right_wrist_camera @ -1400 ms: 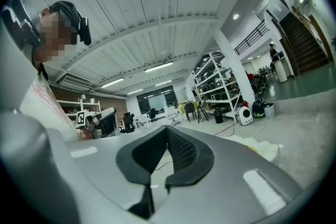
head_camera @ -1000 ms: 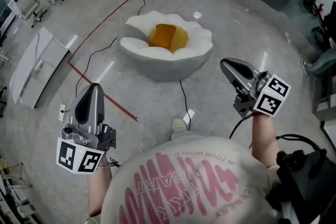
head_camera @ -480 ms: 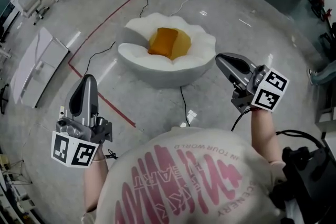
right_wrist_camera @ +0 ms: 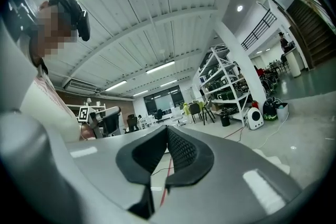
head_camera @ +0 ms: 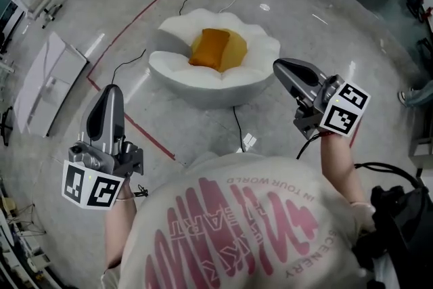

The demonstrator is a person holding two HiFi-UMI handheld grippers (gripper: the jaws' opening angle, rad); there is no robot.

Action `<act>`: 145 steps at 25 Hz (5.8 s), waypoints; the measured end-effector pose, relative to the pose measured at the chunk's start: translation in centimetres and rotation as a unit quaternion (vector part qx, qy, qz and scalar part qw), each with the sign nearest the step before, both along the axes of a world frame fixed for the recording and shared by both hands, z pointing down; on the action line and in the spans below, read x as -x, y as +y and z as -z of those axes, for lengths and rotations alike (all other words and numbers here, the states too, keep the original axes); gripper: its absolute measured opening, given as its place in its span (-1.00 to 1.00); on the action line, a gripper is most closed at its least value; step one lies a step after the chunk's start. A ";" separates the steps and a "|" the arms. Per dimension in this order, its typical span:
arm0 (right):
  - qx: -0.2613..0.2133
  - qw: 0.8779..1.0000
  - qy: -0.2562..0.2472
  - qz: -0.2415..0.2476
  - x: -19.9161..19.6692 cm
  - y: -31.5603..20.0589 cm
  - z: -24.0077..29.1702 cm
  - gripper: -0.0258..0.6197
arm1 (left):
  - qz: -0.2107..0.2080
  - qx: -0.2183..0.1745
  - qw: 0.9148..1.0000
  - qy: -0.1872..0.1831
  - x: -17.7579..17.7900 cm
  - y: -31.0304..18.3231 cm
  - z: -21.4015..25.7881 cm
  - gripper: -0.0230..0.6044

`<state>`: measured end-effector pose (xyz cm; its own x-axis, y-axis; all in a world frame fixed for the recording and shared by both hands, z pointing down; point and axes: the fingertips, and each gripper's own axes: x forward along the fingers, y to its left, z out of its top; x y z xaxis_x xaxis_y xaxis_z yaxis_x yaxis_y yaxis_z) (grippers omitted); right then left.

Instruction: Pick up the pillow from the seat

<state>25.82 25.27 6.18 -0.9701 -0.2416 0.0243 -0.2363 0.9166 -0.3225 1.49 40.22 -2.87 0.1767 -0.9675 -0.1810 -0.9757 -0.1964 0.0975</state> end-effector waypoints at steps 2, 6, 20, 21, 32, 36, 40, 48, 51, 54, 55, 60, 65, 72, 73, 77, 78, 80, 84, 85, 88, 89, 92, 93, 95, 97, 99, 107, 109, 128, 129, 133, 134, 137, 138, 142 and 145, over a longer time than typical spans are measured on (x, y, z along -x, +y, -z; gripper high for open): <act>0.008 1.000 0.001 -0.003 0.4 -1.8 -0.4 -0.90 | -0.016 -0.009 1.000 0.008 0.0 -1.6 0.3 -0.87; 0.024 1.000 -0.010 -0.003 1.0 -3.2 -1.1 -0.90 | -0.019 0.007 1.000 -0.008 0.6 -3.2 -0.2 -0.87; 0.028 0.999 0.006 -0.016 5.9 -9.0 -2.1 -0.90 | -0.031 0.035 0.999 0.000 6.1 -11.7 -2.9 -0.87; 0.029 0.999 0.006 -0.019 6.4 -9.7 -2.1 -0.90 | -0.035 0.034 0.999 0.002 6.7 -12.6 -2.9 -0.87; 0.059 0.997 0.016 -0.056 14.5 -18.7 -2.7 -0.90 | -0.083 0.043 0.996 -0.012 15.2 -24.4 -1.9 -0.87; 0.067 0.994 0.016 -0.079 16.8 -21.8 -3.4 -0.90 | -0.116 0.037 0.993 -0.009 17.7 -28.6 -1.8 -0.87; 0.075 0.991 0.011 -0.113 18.3 -24.4 -3.7 -0.90 | -0.140 0.033 0.989 -0.019 19.7 -31.7 -2.2 -0.87; 0.114 0.980 0.037 -0.159 20.7 -28.8 -7.9 -0.90 | -0.203 0.059 0.977 0.004 22.6 -38.0 -7.5 -0.87; 0.138 0.974 0.048 -0.173 20.6 -28.7 -8.6 -0.90 | -0.212 0.082 0.973 0.029 22.7 -38.9 -8.6 -0.88; 0.167 0.967 0.057 -0.186 20.6 -29.3 -10.8 -0.90 | -0.222 0.113 0.968 0.038 22.6 -40.3 -11.3 -0.87; 0.176 0.964 0.057 -0.190 20.6 -29.7 -11.9 -0.90 | -0.224 0.121 0.966 0.037 22.5 -40.9 -12.5 -0.87; 0.228 0.949 0.050 -0.212 19.3 -31.1 -18.4 -0.90 | -0.232 0.160 0.957 0.071 21.5 -43.5 -19.2 -0.87; 0.278 0.935 0.064 -0.210 17.4 -31.6 -24.7 -0.90 | -0.212 0.211 0.949 0.096 19.4 -44.4 -25.2 -0.75; 0.335 0.919 0.063 -0.196 19.1 -36.4 -35.2 -0.90 | -0.174 0.292 0.930 0.140 18.7 -48.2 -37.3 -0.62; 0.347 0.915 0.053 -0.200 18.8 -36.4 -36.0 -0.90 | -0.169 0.301 0.927 0.147 18.1 -48.1 -38.4 -0.58; 0.403 0.887 0.006 -0.225 17.4 -36.4 -39.7 -0.90 | -0.159 0.339 0.910 0.180 15.4 -47.9 -42.9 -0.49; 0.416 0.880 0.000 -0.230 17.5 -37.1 -41.4 -0.89 | -0.156 0.350 0.905 0.185 15.1 -48.7 -44.7 -0.48; 0.438 0.869 0.002 -0.231 18.4 -38.8 -45.4 -0.89 | -0.148 0.373 0.894 0.197 14.9 -50.6 -48.9 -0.43; 0.480 0.851 -0.011 -0.215 21.2 -40.3 -51.0 -0.86 | -0.131 0.407 0.872 0.239 14.8 -52.4 -56.2 -0.34; 0.494 0.842 -0.017 -0.215 21.6 -40.1 -52.1 -0.84 | -0.125 0.413 0.867 0.250 14.8 -52.3 -57.8 -0.32; 0.545 0.806 -0.030 -0.229 21.6 -39.3 -55.2 -0.77 | -0.116 0.430 0.846 0.292 14.5 -52.2 -60.9 -0.20; 0.559 0.795 -0.029 -0.235 21.3 -39.0 -56.1 -0.70 | -0.111 0.438 0.841 0.299 14.3 -52.2 -61.7 -0.15; 0.587 0.767 0.002 -0.257 19.7 -37.4 -59.3 -0.51 | -0.081 0.467 0.831 0.291 14.4 -52.1 -64.6 -0.02; 0.602 0.751 0.013 -0.270 19.1 -36.6 -60.6 -0.48 | -0.070 0.476 0.825 0.297 14.5 -52.1 -65.6 0.01; 0.643 0.708 0.011 -0.290 18.2 -35.1 -63.2 -0.35 | -0.048 0.493 0.803 0.330 14.7 -51.9 -67.5 0.01; 0.680 0.673 -0.023 -0.291 18.3 -34.4 -64.2 -0.32 | -0.036 0.516 0.775 0.363 14.5 -51.7 -69.0 0.00; 0.691 0.668 -0.040 -0.273 18.9 -34.4 -64.1 -0.33 | -0.038 0.549 0.747 0.373 13.5 -51.3 -70.4 -0.04; 0.701 0.666 -0.031 -0.252 19.7 -33.7 -64.6 -0.53 | -0.053 0.582 0.708 0.397 11.1 -51.0 -72.1 -0.20; 0.687 0.678 -0.027 -0.259 19.7 -34.1 -64.0 -0.61 | -0.059 0.580 0.711 0.394 10.5 -51.2 -71.4 -0.29; 0.580 0.788 -0.026 -0.204 24.7 -33.6 -43.8 -0.81 | -0.103 0.490 0.783 0.369 13.4 -47.7 -51.3 -0.49; 0.556 0.808 -0.038 -0.193 25.2 -35.0 -40.2 -0.82 | -0.112 0.467 0.799 0.363 13.6 -48.8 -47.9 -0.49; 0.471 0.862 -0.093 -0.161 27.1 -38.9 -24.4 -0.83 | -0.144 0.364 0.863 0.319 15.1 -52.6 -32.6 -0.49; 0.456 0.870 -0.103 -0.158 27.4 -38.8 -21.4 -0.83 | -0.151 0.344 0.875 0.306 15.5 -52.5 -29.3 -0.49; 0.405 0.894 -0.128 -0.144 28.5 -37.2 -13.3 -0.83 | -0.166 0.275 0.907 0.270 16.8 -50.8 -20.4 -0.49; 0.382 0.904 -0.138 -0.134 29.0 -36.9 -10.6 -0.83 | -0.170 0.247 0.919 0.257 17.3 -50.2 -17.4 -0.49; 0.258 0.948 -0.171 -0.078 31.0 -35.3 0.5 -0.83 | -0.177 0.124 0.955 0.202 19.1 -47.2 -5.7 -0.49; 0.177 0.964 -0.195 -0.031 31.9 -33.6 7.7 -0.82 | -0.177 0.044 0.970 0.161 20.0 -44.3 1.6 -0.49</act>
<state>-6.12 -8.35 -1.52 -0.9061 -0.3424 -0.2486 -0.0834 0.7205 -0.6884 -18.48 -4.13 -4.51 0.4481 -0.8709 -0.2018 -0.7654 -0.4904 0.4167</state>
